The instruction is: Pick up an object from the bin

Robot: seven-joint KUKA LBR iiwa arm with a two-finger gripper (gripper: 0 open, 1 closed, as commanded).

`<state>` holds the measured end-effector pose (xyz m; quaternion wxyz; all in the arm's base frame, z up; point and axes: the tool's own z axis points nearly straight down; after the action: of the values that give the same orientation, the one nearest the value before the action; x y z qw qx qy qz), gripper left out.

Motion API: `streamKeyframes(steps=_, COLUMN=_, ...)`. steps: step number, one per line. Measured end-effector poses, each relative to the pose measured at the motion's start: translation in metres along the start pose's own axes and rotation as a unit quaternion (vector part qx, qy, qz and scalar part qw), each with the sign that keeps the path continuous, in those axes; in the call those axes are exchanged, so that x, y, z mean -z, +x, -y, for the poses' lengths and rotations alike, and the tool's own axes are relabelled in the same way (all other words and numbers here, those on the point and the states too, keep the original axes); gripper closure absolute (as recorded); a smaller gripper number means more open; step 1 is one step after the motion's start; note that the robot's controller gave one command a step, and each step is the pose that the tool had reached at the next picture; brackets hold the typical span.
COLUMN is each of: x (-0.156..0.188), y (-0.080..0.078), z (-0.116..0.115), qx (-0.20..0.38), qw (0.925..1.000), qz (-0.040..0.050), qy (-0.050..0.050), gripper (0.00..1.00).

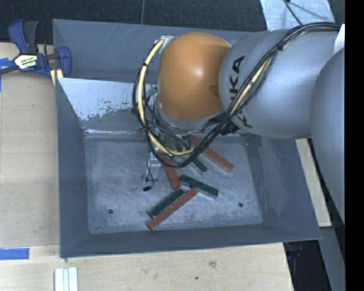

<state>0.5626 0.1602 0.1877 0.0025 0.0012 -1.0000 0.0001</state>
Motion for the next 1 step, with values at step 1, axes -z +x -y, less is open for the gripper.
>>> streamKeyframes(steps=1, x=-0.0878, y=0.0577, z=0.0306, qx=0.130, qw=0.9915, qz=0.0023, qy=0.000, gripper=0.00)
